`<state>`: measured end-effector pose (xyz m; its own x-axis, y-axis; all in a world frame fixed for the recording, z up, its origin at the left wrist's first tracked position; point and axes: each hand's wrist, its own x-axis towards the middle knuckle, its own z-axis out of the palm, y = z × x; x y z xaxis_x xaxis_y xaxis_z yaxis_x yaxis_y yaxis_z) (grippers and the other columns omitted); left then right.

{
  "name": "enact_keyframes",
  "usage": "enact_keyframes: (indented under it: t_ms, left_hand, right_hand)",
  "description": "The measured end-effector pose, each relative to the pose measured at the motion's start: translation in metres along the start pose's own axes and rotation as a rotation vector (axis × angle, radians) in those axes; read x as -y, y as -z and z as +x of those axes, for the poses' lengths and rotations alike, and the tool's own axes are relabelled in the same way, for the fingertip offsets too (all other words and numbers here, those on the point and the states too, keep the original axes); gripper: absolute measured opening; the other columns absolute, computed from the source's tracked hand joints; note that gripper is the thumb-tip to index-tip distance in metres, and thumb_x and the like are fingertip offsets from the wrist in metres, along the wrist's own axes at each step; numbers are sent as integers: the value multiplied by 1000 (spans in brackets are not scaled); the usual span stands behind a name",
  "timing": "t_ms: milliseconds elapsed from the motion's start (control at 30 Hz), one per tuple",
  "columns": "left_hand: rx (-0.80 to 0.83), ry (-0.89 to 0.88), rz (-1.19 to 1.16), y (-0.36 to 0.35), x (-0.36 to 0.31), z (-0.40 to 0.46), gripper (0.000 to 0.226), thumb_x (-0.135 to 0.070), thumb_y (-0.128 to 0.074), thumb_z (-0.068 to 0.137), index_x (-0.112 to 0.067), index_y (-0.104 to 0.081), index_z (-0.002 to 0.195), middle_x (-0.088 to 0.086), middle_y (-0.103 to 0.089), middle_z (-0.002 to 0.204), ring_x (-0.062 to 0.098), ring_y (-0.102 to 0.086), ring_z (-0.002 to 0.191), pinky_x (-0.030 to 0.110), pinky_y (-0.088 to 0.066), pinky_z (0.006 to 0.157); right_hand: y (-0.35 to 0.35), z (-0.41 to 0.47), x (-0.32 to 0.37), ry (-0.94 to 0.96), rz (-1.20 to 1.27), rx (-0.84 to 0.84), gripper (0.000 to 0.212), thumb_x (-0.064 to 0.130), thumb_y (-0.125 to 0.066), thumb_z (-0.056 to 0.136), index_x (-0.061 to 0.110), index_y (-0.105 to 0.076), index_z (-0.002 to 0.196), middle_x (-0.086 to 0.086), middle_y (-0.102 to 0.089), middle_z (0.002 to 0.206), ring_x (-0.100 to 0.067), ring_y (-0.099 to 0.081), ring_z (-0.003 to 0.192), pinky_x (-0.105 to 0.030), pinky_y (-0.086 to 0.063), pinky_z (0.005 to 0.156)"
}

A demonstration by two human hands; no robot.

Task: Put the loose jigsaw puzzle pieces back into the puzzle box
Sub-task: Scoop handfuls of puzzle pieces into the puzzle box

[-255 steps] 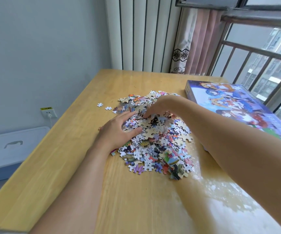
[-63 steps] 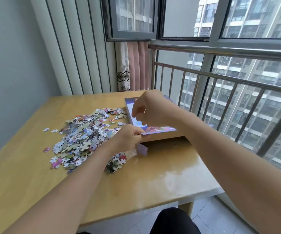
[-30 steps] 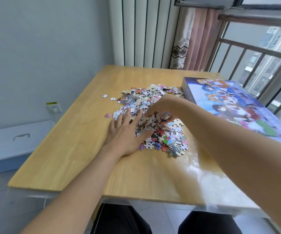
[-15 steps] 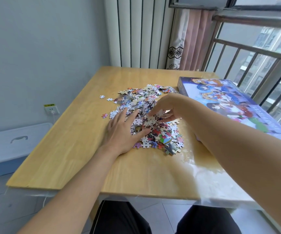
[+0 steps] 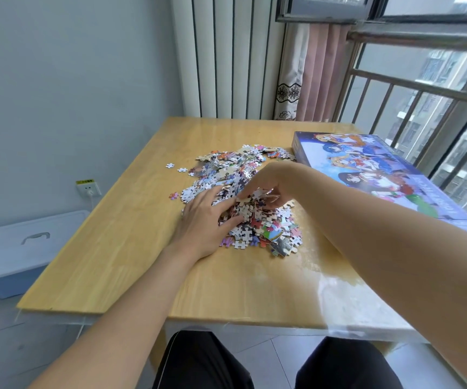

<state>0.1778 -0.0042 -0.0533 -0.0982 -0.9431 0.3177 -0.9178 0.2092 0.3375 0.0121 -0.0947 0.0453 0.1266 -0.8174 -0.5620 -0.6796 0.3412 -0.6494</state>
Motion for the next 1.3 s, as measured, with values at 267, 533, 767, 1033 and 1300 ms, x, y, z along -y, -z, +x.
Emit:
enact_keyframes:
  t_ms: [267, 533, 767, 1033, 1300]
  left_hand:
    - [-56, 17, -52, 3, -3, -3, 66, -68, -42, 94, -30, -46, 148, -2, -36, 156, 18, -29, 145, 41, -28, 118]
    - [-100, -2, -89, 4, -4, -1, 60, -60, -53, 93, -25, -52, 142, -2, -45, 147, 18, -42, 136, 41, -36, 112]
    - [-208, -16, -224, 10, -10, 4, 45, -39, -69, 91, -22, -59, 132, -3, -54, 136, 15, -49, 126, 30, -38, 105]
    - [-130, -45, -300, 3, -59, 31, 56, -40, -77, 83, -25, -56, 133, -5, -51, 138, 15, -48, 127, 31, -39, 104]
    - [42, -165, -267, -29, -106, 46, 74, -33, -83, 73, -18, -51, 138, 2, -51, 136, 21, -48, 126, 29, -40, 101]
  right_hand:
    - [15, 0, -17, 0, 278, -70, 42, 14, -87, 75, 9, -61, 108, -8, -61, 110, -24, -60, 95, -38, -58, 78]
    - [26, 4, -52, 30, 666, -67, 88, 16, -85, 79, 10, -36, 152, -11, -27, 161, -31, -41, 139, -40, -54, 88]
    - [31, 2, -54, 89, 672, -88, 90, 26, -84, 81, 8, -34, 154, -8, -20, 165, -26, -29, 147, -45, -40, 103]
    - [58, -19, -50, 126, 766, -91, 59, 15, -87, 76, 3, -58, 126, -11, -51, 144, -28, -65, 112, -35, -55, 72]
    - [86, -50, -78, 111, 961, -23, 51, 0, -82, 78, -2, -55, 120, -21, -49, 127, -34, -68, 88, -42, -64, 62]
